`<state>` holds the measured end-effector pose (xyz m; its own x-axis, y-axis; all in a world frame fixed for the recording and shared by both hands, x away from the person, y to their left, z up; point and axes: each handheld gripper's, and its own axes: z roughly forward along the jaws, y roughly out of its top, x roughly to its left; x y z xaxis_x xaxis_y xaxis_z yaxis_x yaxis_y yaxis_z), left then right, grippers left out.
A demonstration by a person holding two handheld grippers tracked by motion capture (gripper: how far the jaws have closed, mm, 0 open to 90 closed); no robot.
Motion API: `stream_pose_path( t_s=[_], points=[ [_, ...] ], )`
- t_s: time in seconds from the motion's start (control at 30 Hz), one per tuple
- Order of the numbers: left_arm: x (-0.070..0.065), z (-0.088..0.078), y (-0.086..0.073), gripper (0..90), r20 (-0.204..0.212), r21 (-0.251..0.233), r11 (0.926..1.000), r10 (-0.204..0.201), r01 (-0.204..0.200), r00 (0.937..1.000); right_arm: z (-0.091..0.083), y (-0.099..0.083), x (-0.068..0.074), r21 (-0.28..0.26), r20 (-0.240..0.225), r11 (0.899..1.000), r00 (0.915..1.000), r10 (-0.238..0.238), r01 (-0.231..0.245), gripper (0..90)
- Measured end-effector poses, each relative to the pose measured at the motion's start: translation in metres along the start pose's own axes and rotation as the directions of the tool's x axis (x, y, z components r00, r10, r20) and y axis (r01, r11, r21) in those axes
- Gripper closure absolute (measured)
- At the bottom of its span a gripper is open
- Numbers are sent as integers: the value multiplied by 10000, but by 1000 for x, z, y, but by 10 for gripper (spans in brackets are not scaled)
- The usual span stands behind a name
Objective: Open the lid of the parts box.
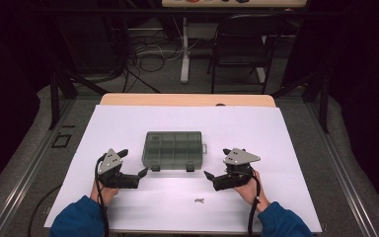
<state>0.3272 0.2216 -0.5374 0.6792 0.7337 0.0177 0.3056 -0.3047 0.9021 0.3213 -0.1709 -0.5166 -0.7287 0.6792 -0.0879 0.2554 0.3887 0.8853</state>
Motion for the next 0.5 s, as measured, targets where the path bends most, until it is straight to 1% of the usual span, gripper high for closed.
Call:
stream_pose_path(
  t_s=[0.03, 0.1, 0.17, 0.2, 0.23, 0.4, 0.43, 0.5],
  points=[
    [2, 1, -1, 1, 72, 24, 10000, 9, -9, 10000, 2, 0, -1, 37, -12, 10000, 10000, 16, -16, 7],
    [4, 3, -2, 1, 57, 118, 9999, 17, -18, 10000, 4, 0, -2, 97, -95, 9999, 9999, 31, -30, 6],
    [6, 5, -2, 1, 130, 153, 9999, -24, 22, 9999, 7, 1, -3, 140, -130, 9999, 9999, 16, -14, 6],
    [7, 5, -2, 1, 145, 242, 9997, 12, -15, 9999, 6, 1, -3, 315, -189, 9995, 9998, -35, 41, 7],
    [8, 7, -3, 1, 176, 219, 9998, -33, 29, 9998, 9, 1, -3, 152, -147, 9999, 9999, -20, 22, 7],
    [10, 10, -3, 1, 255, 378, 9993, 54, -64, 9997, 14, 3, -3, 198, -202, 9997, 9997, -101, 105, 8],
    [11, 10, -3, 1, 299, 405, 9992, 59, -71, 9995, 17, 3, -4, 362, -230, 9993, 9997, -127, 136, 8],
    [11, 11, -3, 1, 376, 429, 9990, 67, -83, 9993, 18, 3, -4, 317, -263, 9994, 9996, -101, 109, 9]
  ],
)
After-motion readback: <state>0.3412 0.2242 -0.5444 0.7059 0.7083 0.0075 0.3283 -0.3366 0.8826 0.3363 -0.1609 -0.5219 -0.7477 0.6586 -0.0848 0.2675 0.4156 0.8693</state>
